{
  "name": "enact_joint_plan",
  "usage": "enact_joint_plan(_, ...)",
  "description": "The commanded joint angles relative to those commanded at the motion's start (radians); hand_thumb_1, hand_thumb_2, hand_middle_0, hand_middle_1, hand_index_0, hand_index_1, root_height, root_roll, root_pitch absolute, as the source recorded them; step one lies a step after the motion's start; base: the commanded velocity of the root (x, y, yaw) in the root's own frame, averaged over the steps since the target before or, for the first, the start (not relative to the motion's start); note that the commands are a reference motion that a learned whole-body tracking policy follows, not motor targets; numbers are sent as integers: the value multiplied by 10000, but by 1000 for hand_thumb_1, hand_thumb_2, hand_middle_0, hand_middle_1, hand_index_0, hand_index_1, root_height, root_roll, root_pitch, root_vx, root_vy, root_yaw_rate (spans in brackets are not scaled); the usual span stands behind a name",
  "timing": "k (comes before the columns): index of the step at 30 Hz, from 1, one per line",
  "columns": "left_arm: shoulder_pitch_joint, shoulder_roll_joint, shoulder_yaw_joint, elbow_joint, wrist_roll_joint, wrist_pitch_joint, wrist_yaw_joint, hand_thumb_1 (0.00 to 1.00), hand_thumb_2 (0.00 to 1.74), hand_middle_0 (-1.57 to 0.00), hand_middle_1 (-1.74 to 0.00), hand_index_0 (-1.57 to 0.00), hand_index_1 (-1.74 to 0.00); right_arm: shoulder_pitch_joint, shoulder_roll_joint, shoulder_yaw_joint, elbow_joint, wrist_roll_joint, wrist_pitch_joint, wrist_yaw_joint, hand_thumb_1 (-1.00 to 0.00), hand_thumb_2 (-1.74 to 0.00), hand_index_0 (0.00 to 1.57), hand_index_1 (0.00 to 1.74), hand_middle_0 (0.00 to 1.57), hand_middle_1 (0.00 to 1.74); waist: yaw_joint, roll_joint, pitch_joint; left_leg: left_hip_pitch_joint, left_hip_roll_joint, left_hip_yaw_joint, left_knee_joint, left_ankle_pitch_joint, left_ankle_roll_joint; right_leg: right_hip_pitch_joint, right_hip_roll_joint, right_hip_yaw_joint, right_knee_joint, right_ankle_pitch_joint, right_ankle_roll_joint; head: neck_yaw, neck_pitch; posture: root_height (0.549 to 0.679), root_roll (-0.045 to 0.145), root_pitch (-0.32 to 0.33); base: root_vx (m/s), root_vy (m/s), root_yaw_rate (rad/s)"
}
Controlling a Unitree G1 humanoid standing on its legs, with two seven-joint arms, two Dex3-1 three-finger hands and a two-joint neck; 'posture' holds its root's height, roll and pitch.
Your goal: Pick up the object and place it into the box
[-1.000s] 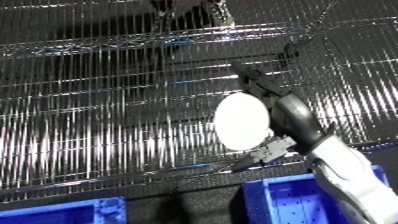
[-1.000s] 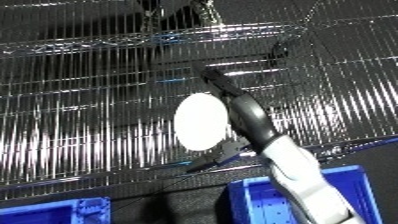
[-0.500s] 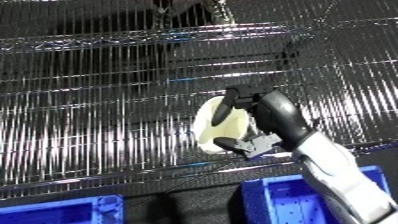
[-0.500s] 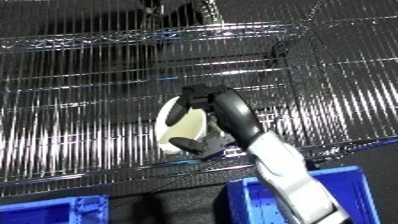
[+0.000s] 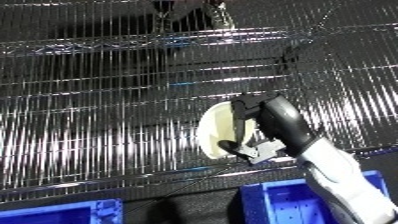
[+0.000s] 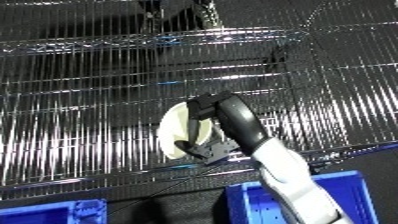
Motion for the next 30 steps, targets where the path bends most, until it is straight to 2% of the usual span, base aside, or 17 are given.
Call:
enact_joint_plan(8,38,-76,97,142,87,-48,25,0,0,0,0,0,0,-13,-159,-202,-714,-210,-377,-99,-850,-1479,1334,1479,1334,1479,-49,-129,0,301,57,-17,-263,84,-24,313,62,-55,-220,10,-17,-207,-5,608,64,82,-22,-17,-27)
enact_joint_plan(15,102,-120,305,211,306,-21,50,0,0,0,0,0,0,50,-303,-594,-2179,-643,-329,-369,-850,-1479,1334,1479,1334,1479,-134,-279,0,700,112,-21,-544,135,-32,700,130,-85,-478,17,-17,-384,-33,613,65,68,-15,-21,-41)
enact_joint_plan(25,207,-161,833,452,568,16,-24,0,0,0,0,0,0,569,-781,-1308,-4268,-1181,-397,-774,-850,-1479,1334,1479,1334,1479,-424,-494,0,1474,258,73,-1194,312,-78,1393,260,-16,-1088,117,-8,-697,-99,623,69,45,-24,-8,-58)
enact_joint_plan(30,226,-227,1185,591,760,69,-27,0,0,0,0,0,0,1244,-1158,-1923,-5251,-1395,-364,-1310,-850,-1479,1334,1479,1334,1479,-673,-643,-35,1785,369,176,-1437,351,-98,1659,358,57,-1391,196,6,-771,-227,627,69,38,-48,-4,-100)
